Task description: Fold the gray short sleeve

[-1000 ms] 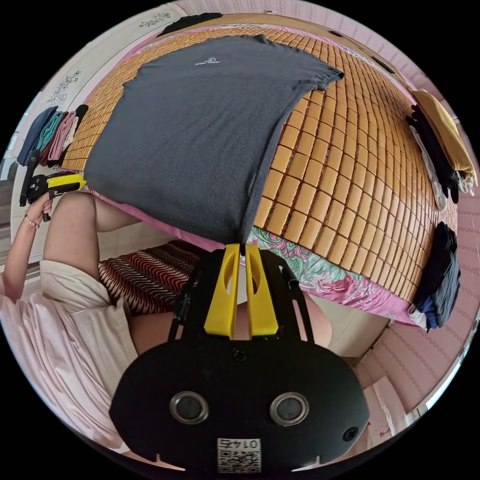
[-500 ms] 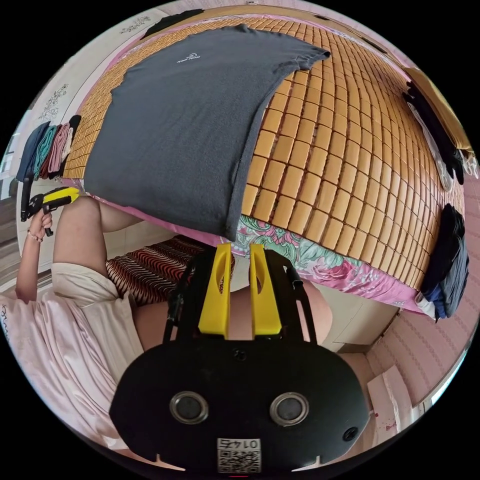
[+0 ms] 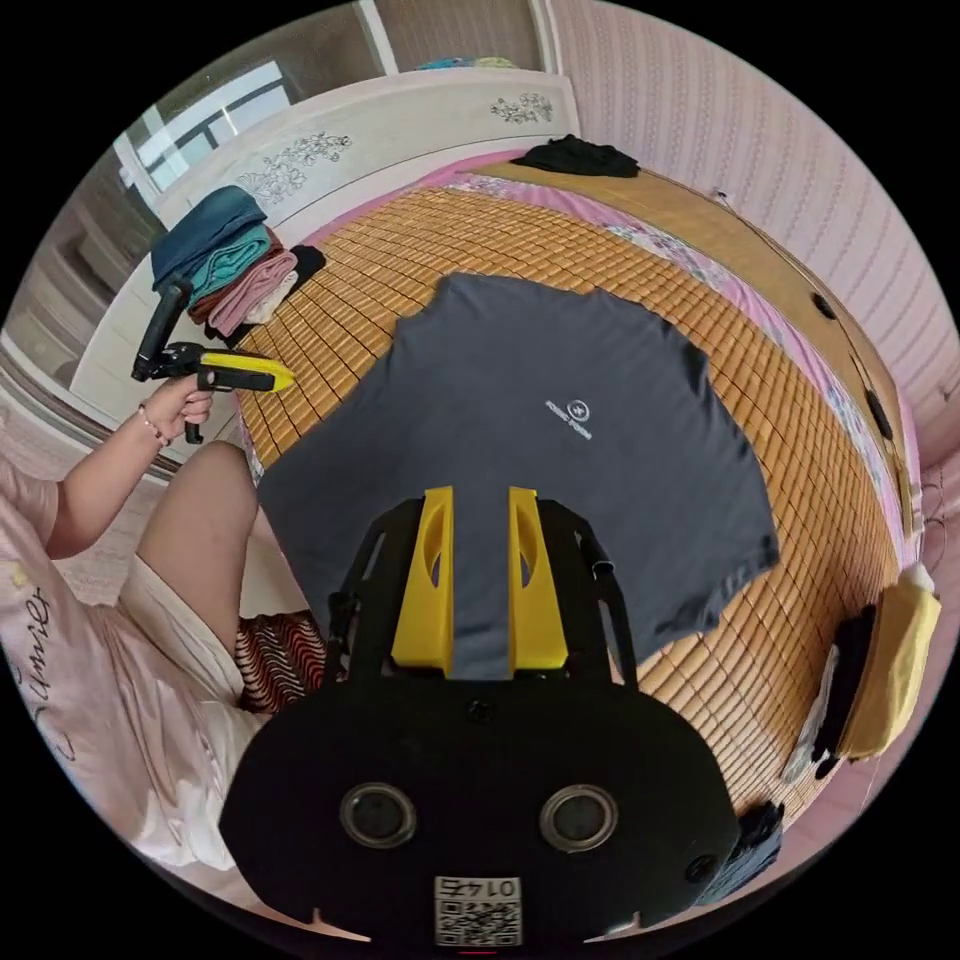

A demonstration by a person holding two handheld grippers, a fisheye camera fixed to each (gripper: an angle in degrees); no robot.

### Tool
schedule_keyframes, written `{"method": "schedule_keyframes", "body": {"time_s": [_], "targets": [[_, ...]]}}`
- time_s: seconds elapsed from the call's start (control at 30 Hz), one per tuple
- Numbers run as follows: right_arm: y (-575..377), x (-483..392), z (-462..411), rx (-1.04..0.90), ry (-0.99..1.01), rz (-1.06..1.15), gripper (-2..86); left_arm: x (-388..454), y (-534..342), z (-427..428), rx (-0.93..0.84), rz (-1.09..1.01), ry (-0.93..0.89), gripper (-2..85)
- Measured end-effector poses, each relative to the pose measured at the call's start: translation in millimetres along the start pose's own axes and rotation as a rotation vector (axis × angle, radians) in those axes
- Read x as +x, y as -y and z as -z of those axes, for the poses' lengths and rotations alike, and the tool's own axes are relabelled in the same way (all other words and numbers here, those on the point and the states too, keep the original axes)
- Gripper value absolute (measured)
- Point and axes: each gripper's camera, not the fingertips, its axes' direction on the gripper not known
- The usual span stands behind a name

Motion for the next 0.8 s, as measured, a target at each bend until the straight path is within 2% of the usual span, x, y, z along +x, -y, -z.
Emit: {"method": "schedule_keyframes", "body": {"time_s": [0.1, 0.33, 0.57, 0.7, 0.8], "targets": [[78.5, -6.8, -34.3, -0.012, 0.056, 0.101, 8.9, -6.3, 22.7, -12.3, 0.039, 0.037, -0.004, 4.8], [220.9, -19.3, -126.5, -0.109, -0.017, 0.193, 8.4, -19.1, 65.4, -29.4, 0.108, 0.106, -0.016, 6.5], [276.5, -18.0, -202.6, -0.190, -0.066, 0.163, 8.8, -29.9, 82.6, -50.9, 0.068, 0.096, -0.023, 6.0], [281.1, -9.9, -218.6, -0.171, -0.124, 0.152, 2.6, -30.8, 80.8, -53.3, 0.077, 0.095, -0.052, 4.3], [279.0, 6.1, -211.0, -0.129, -0.069, 0.132, 1.2, -28.0, 80.4, -52.1, 0.094, 0.094, -0.039, 3.7]]}}
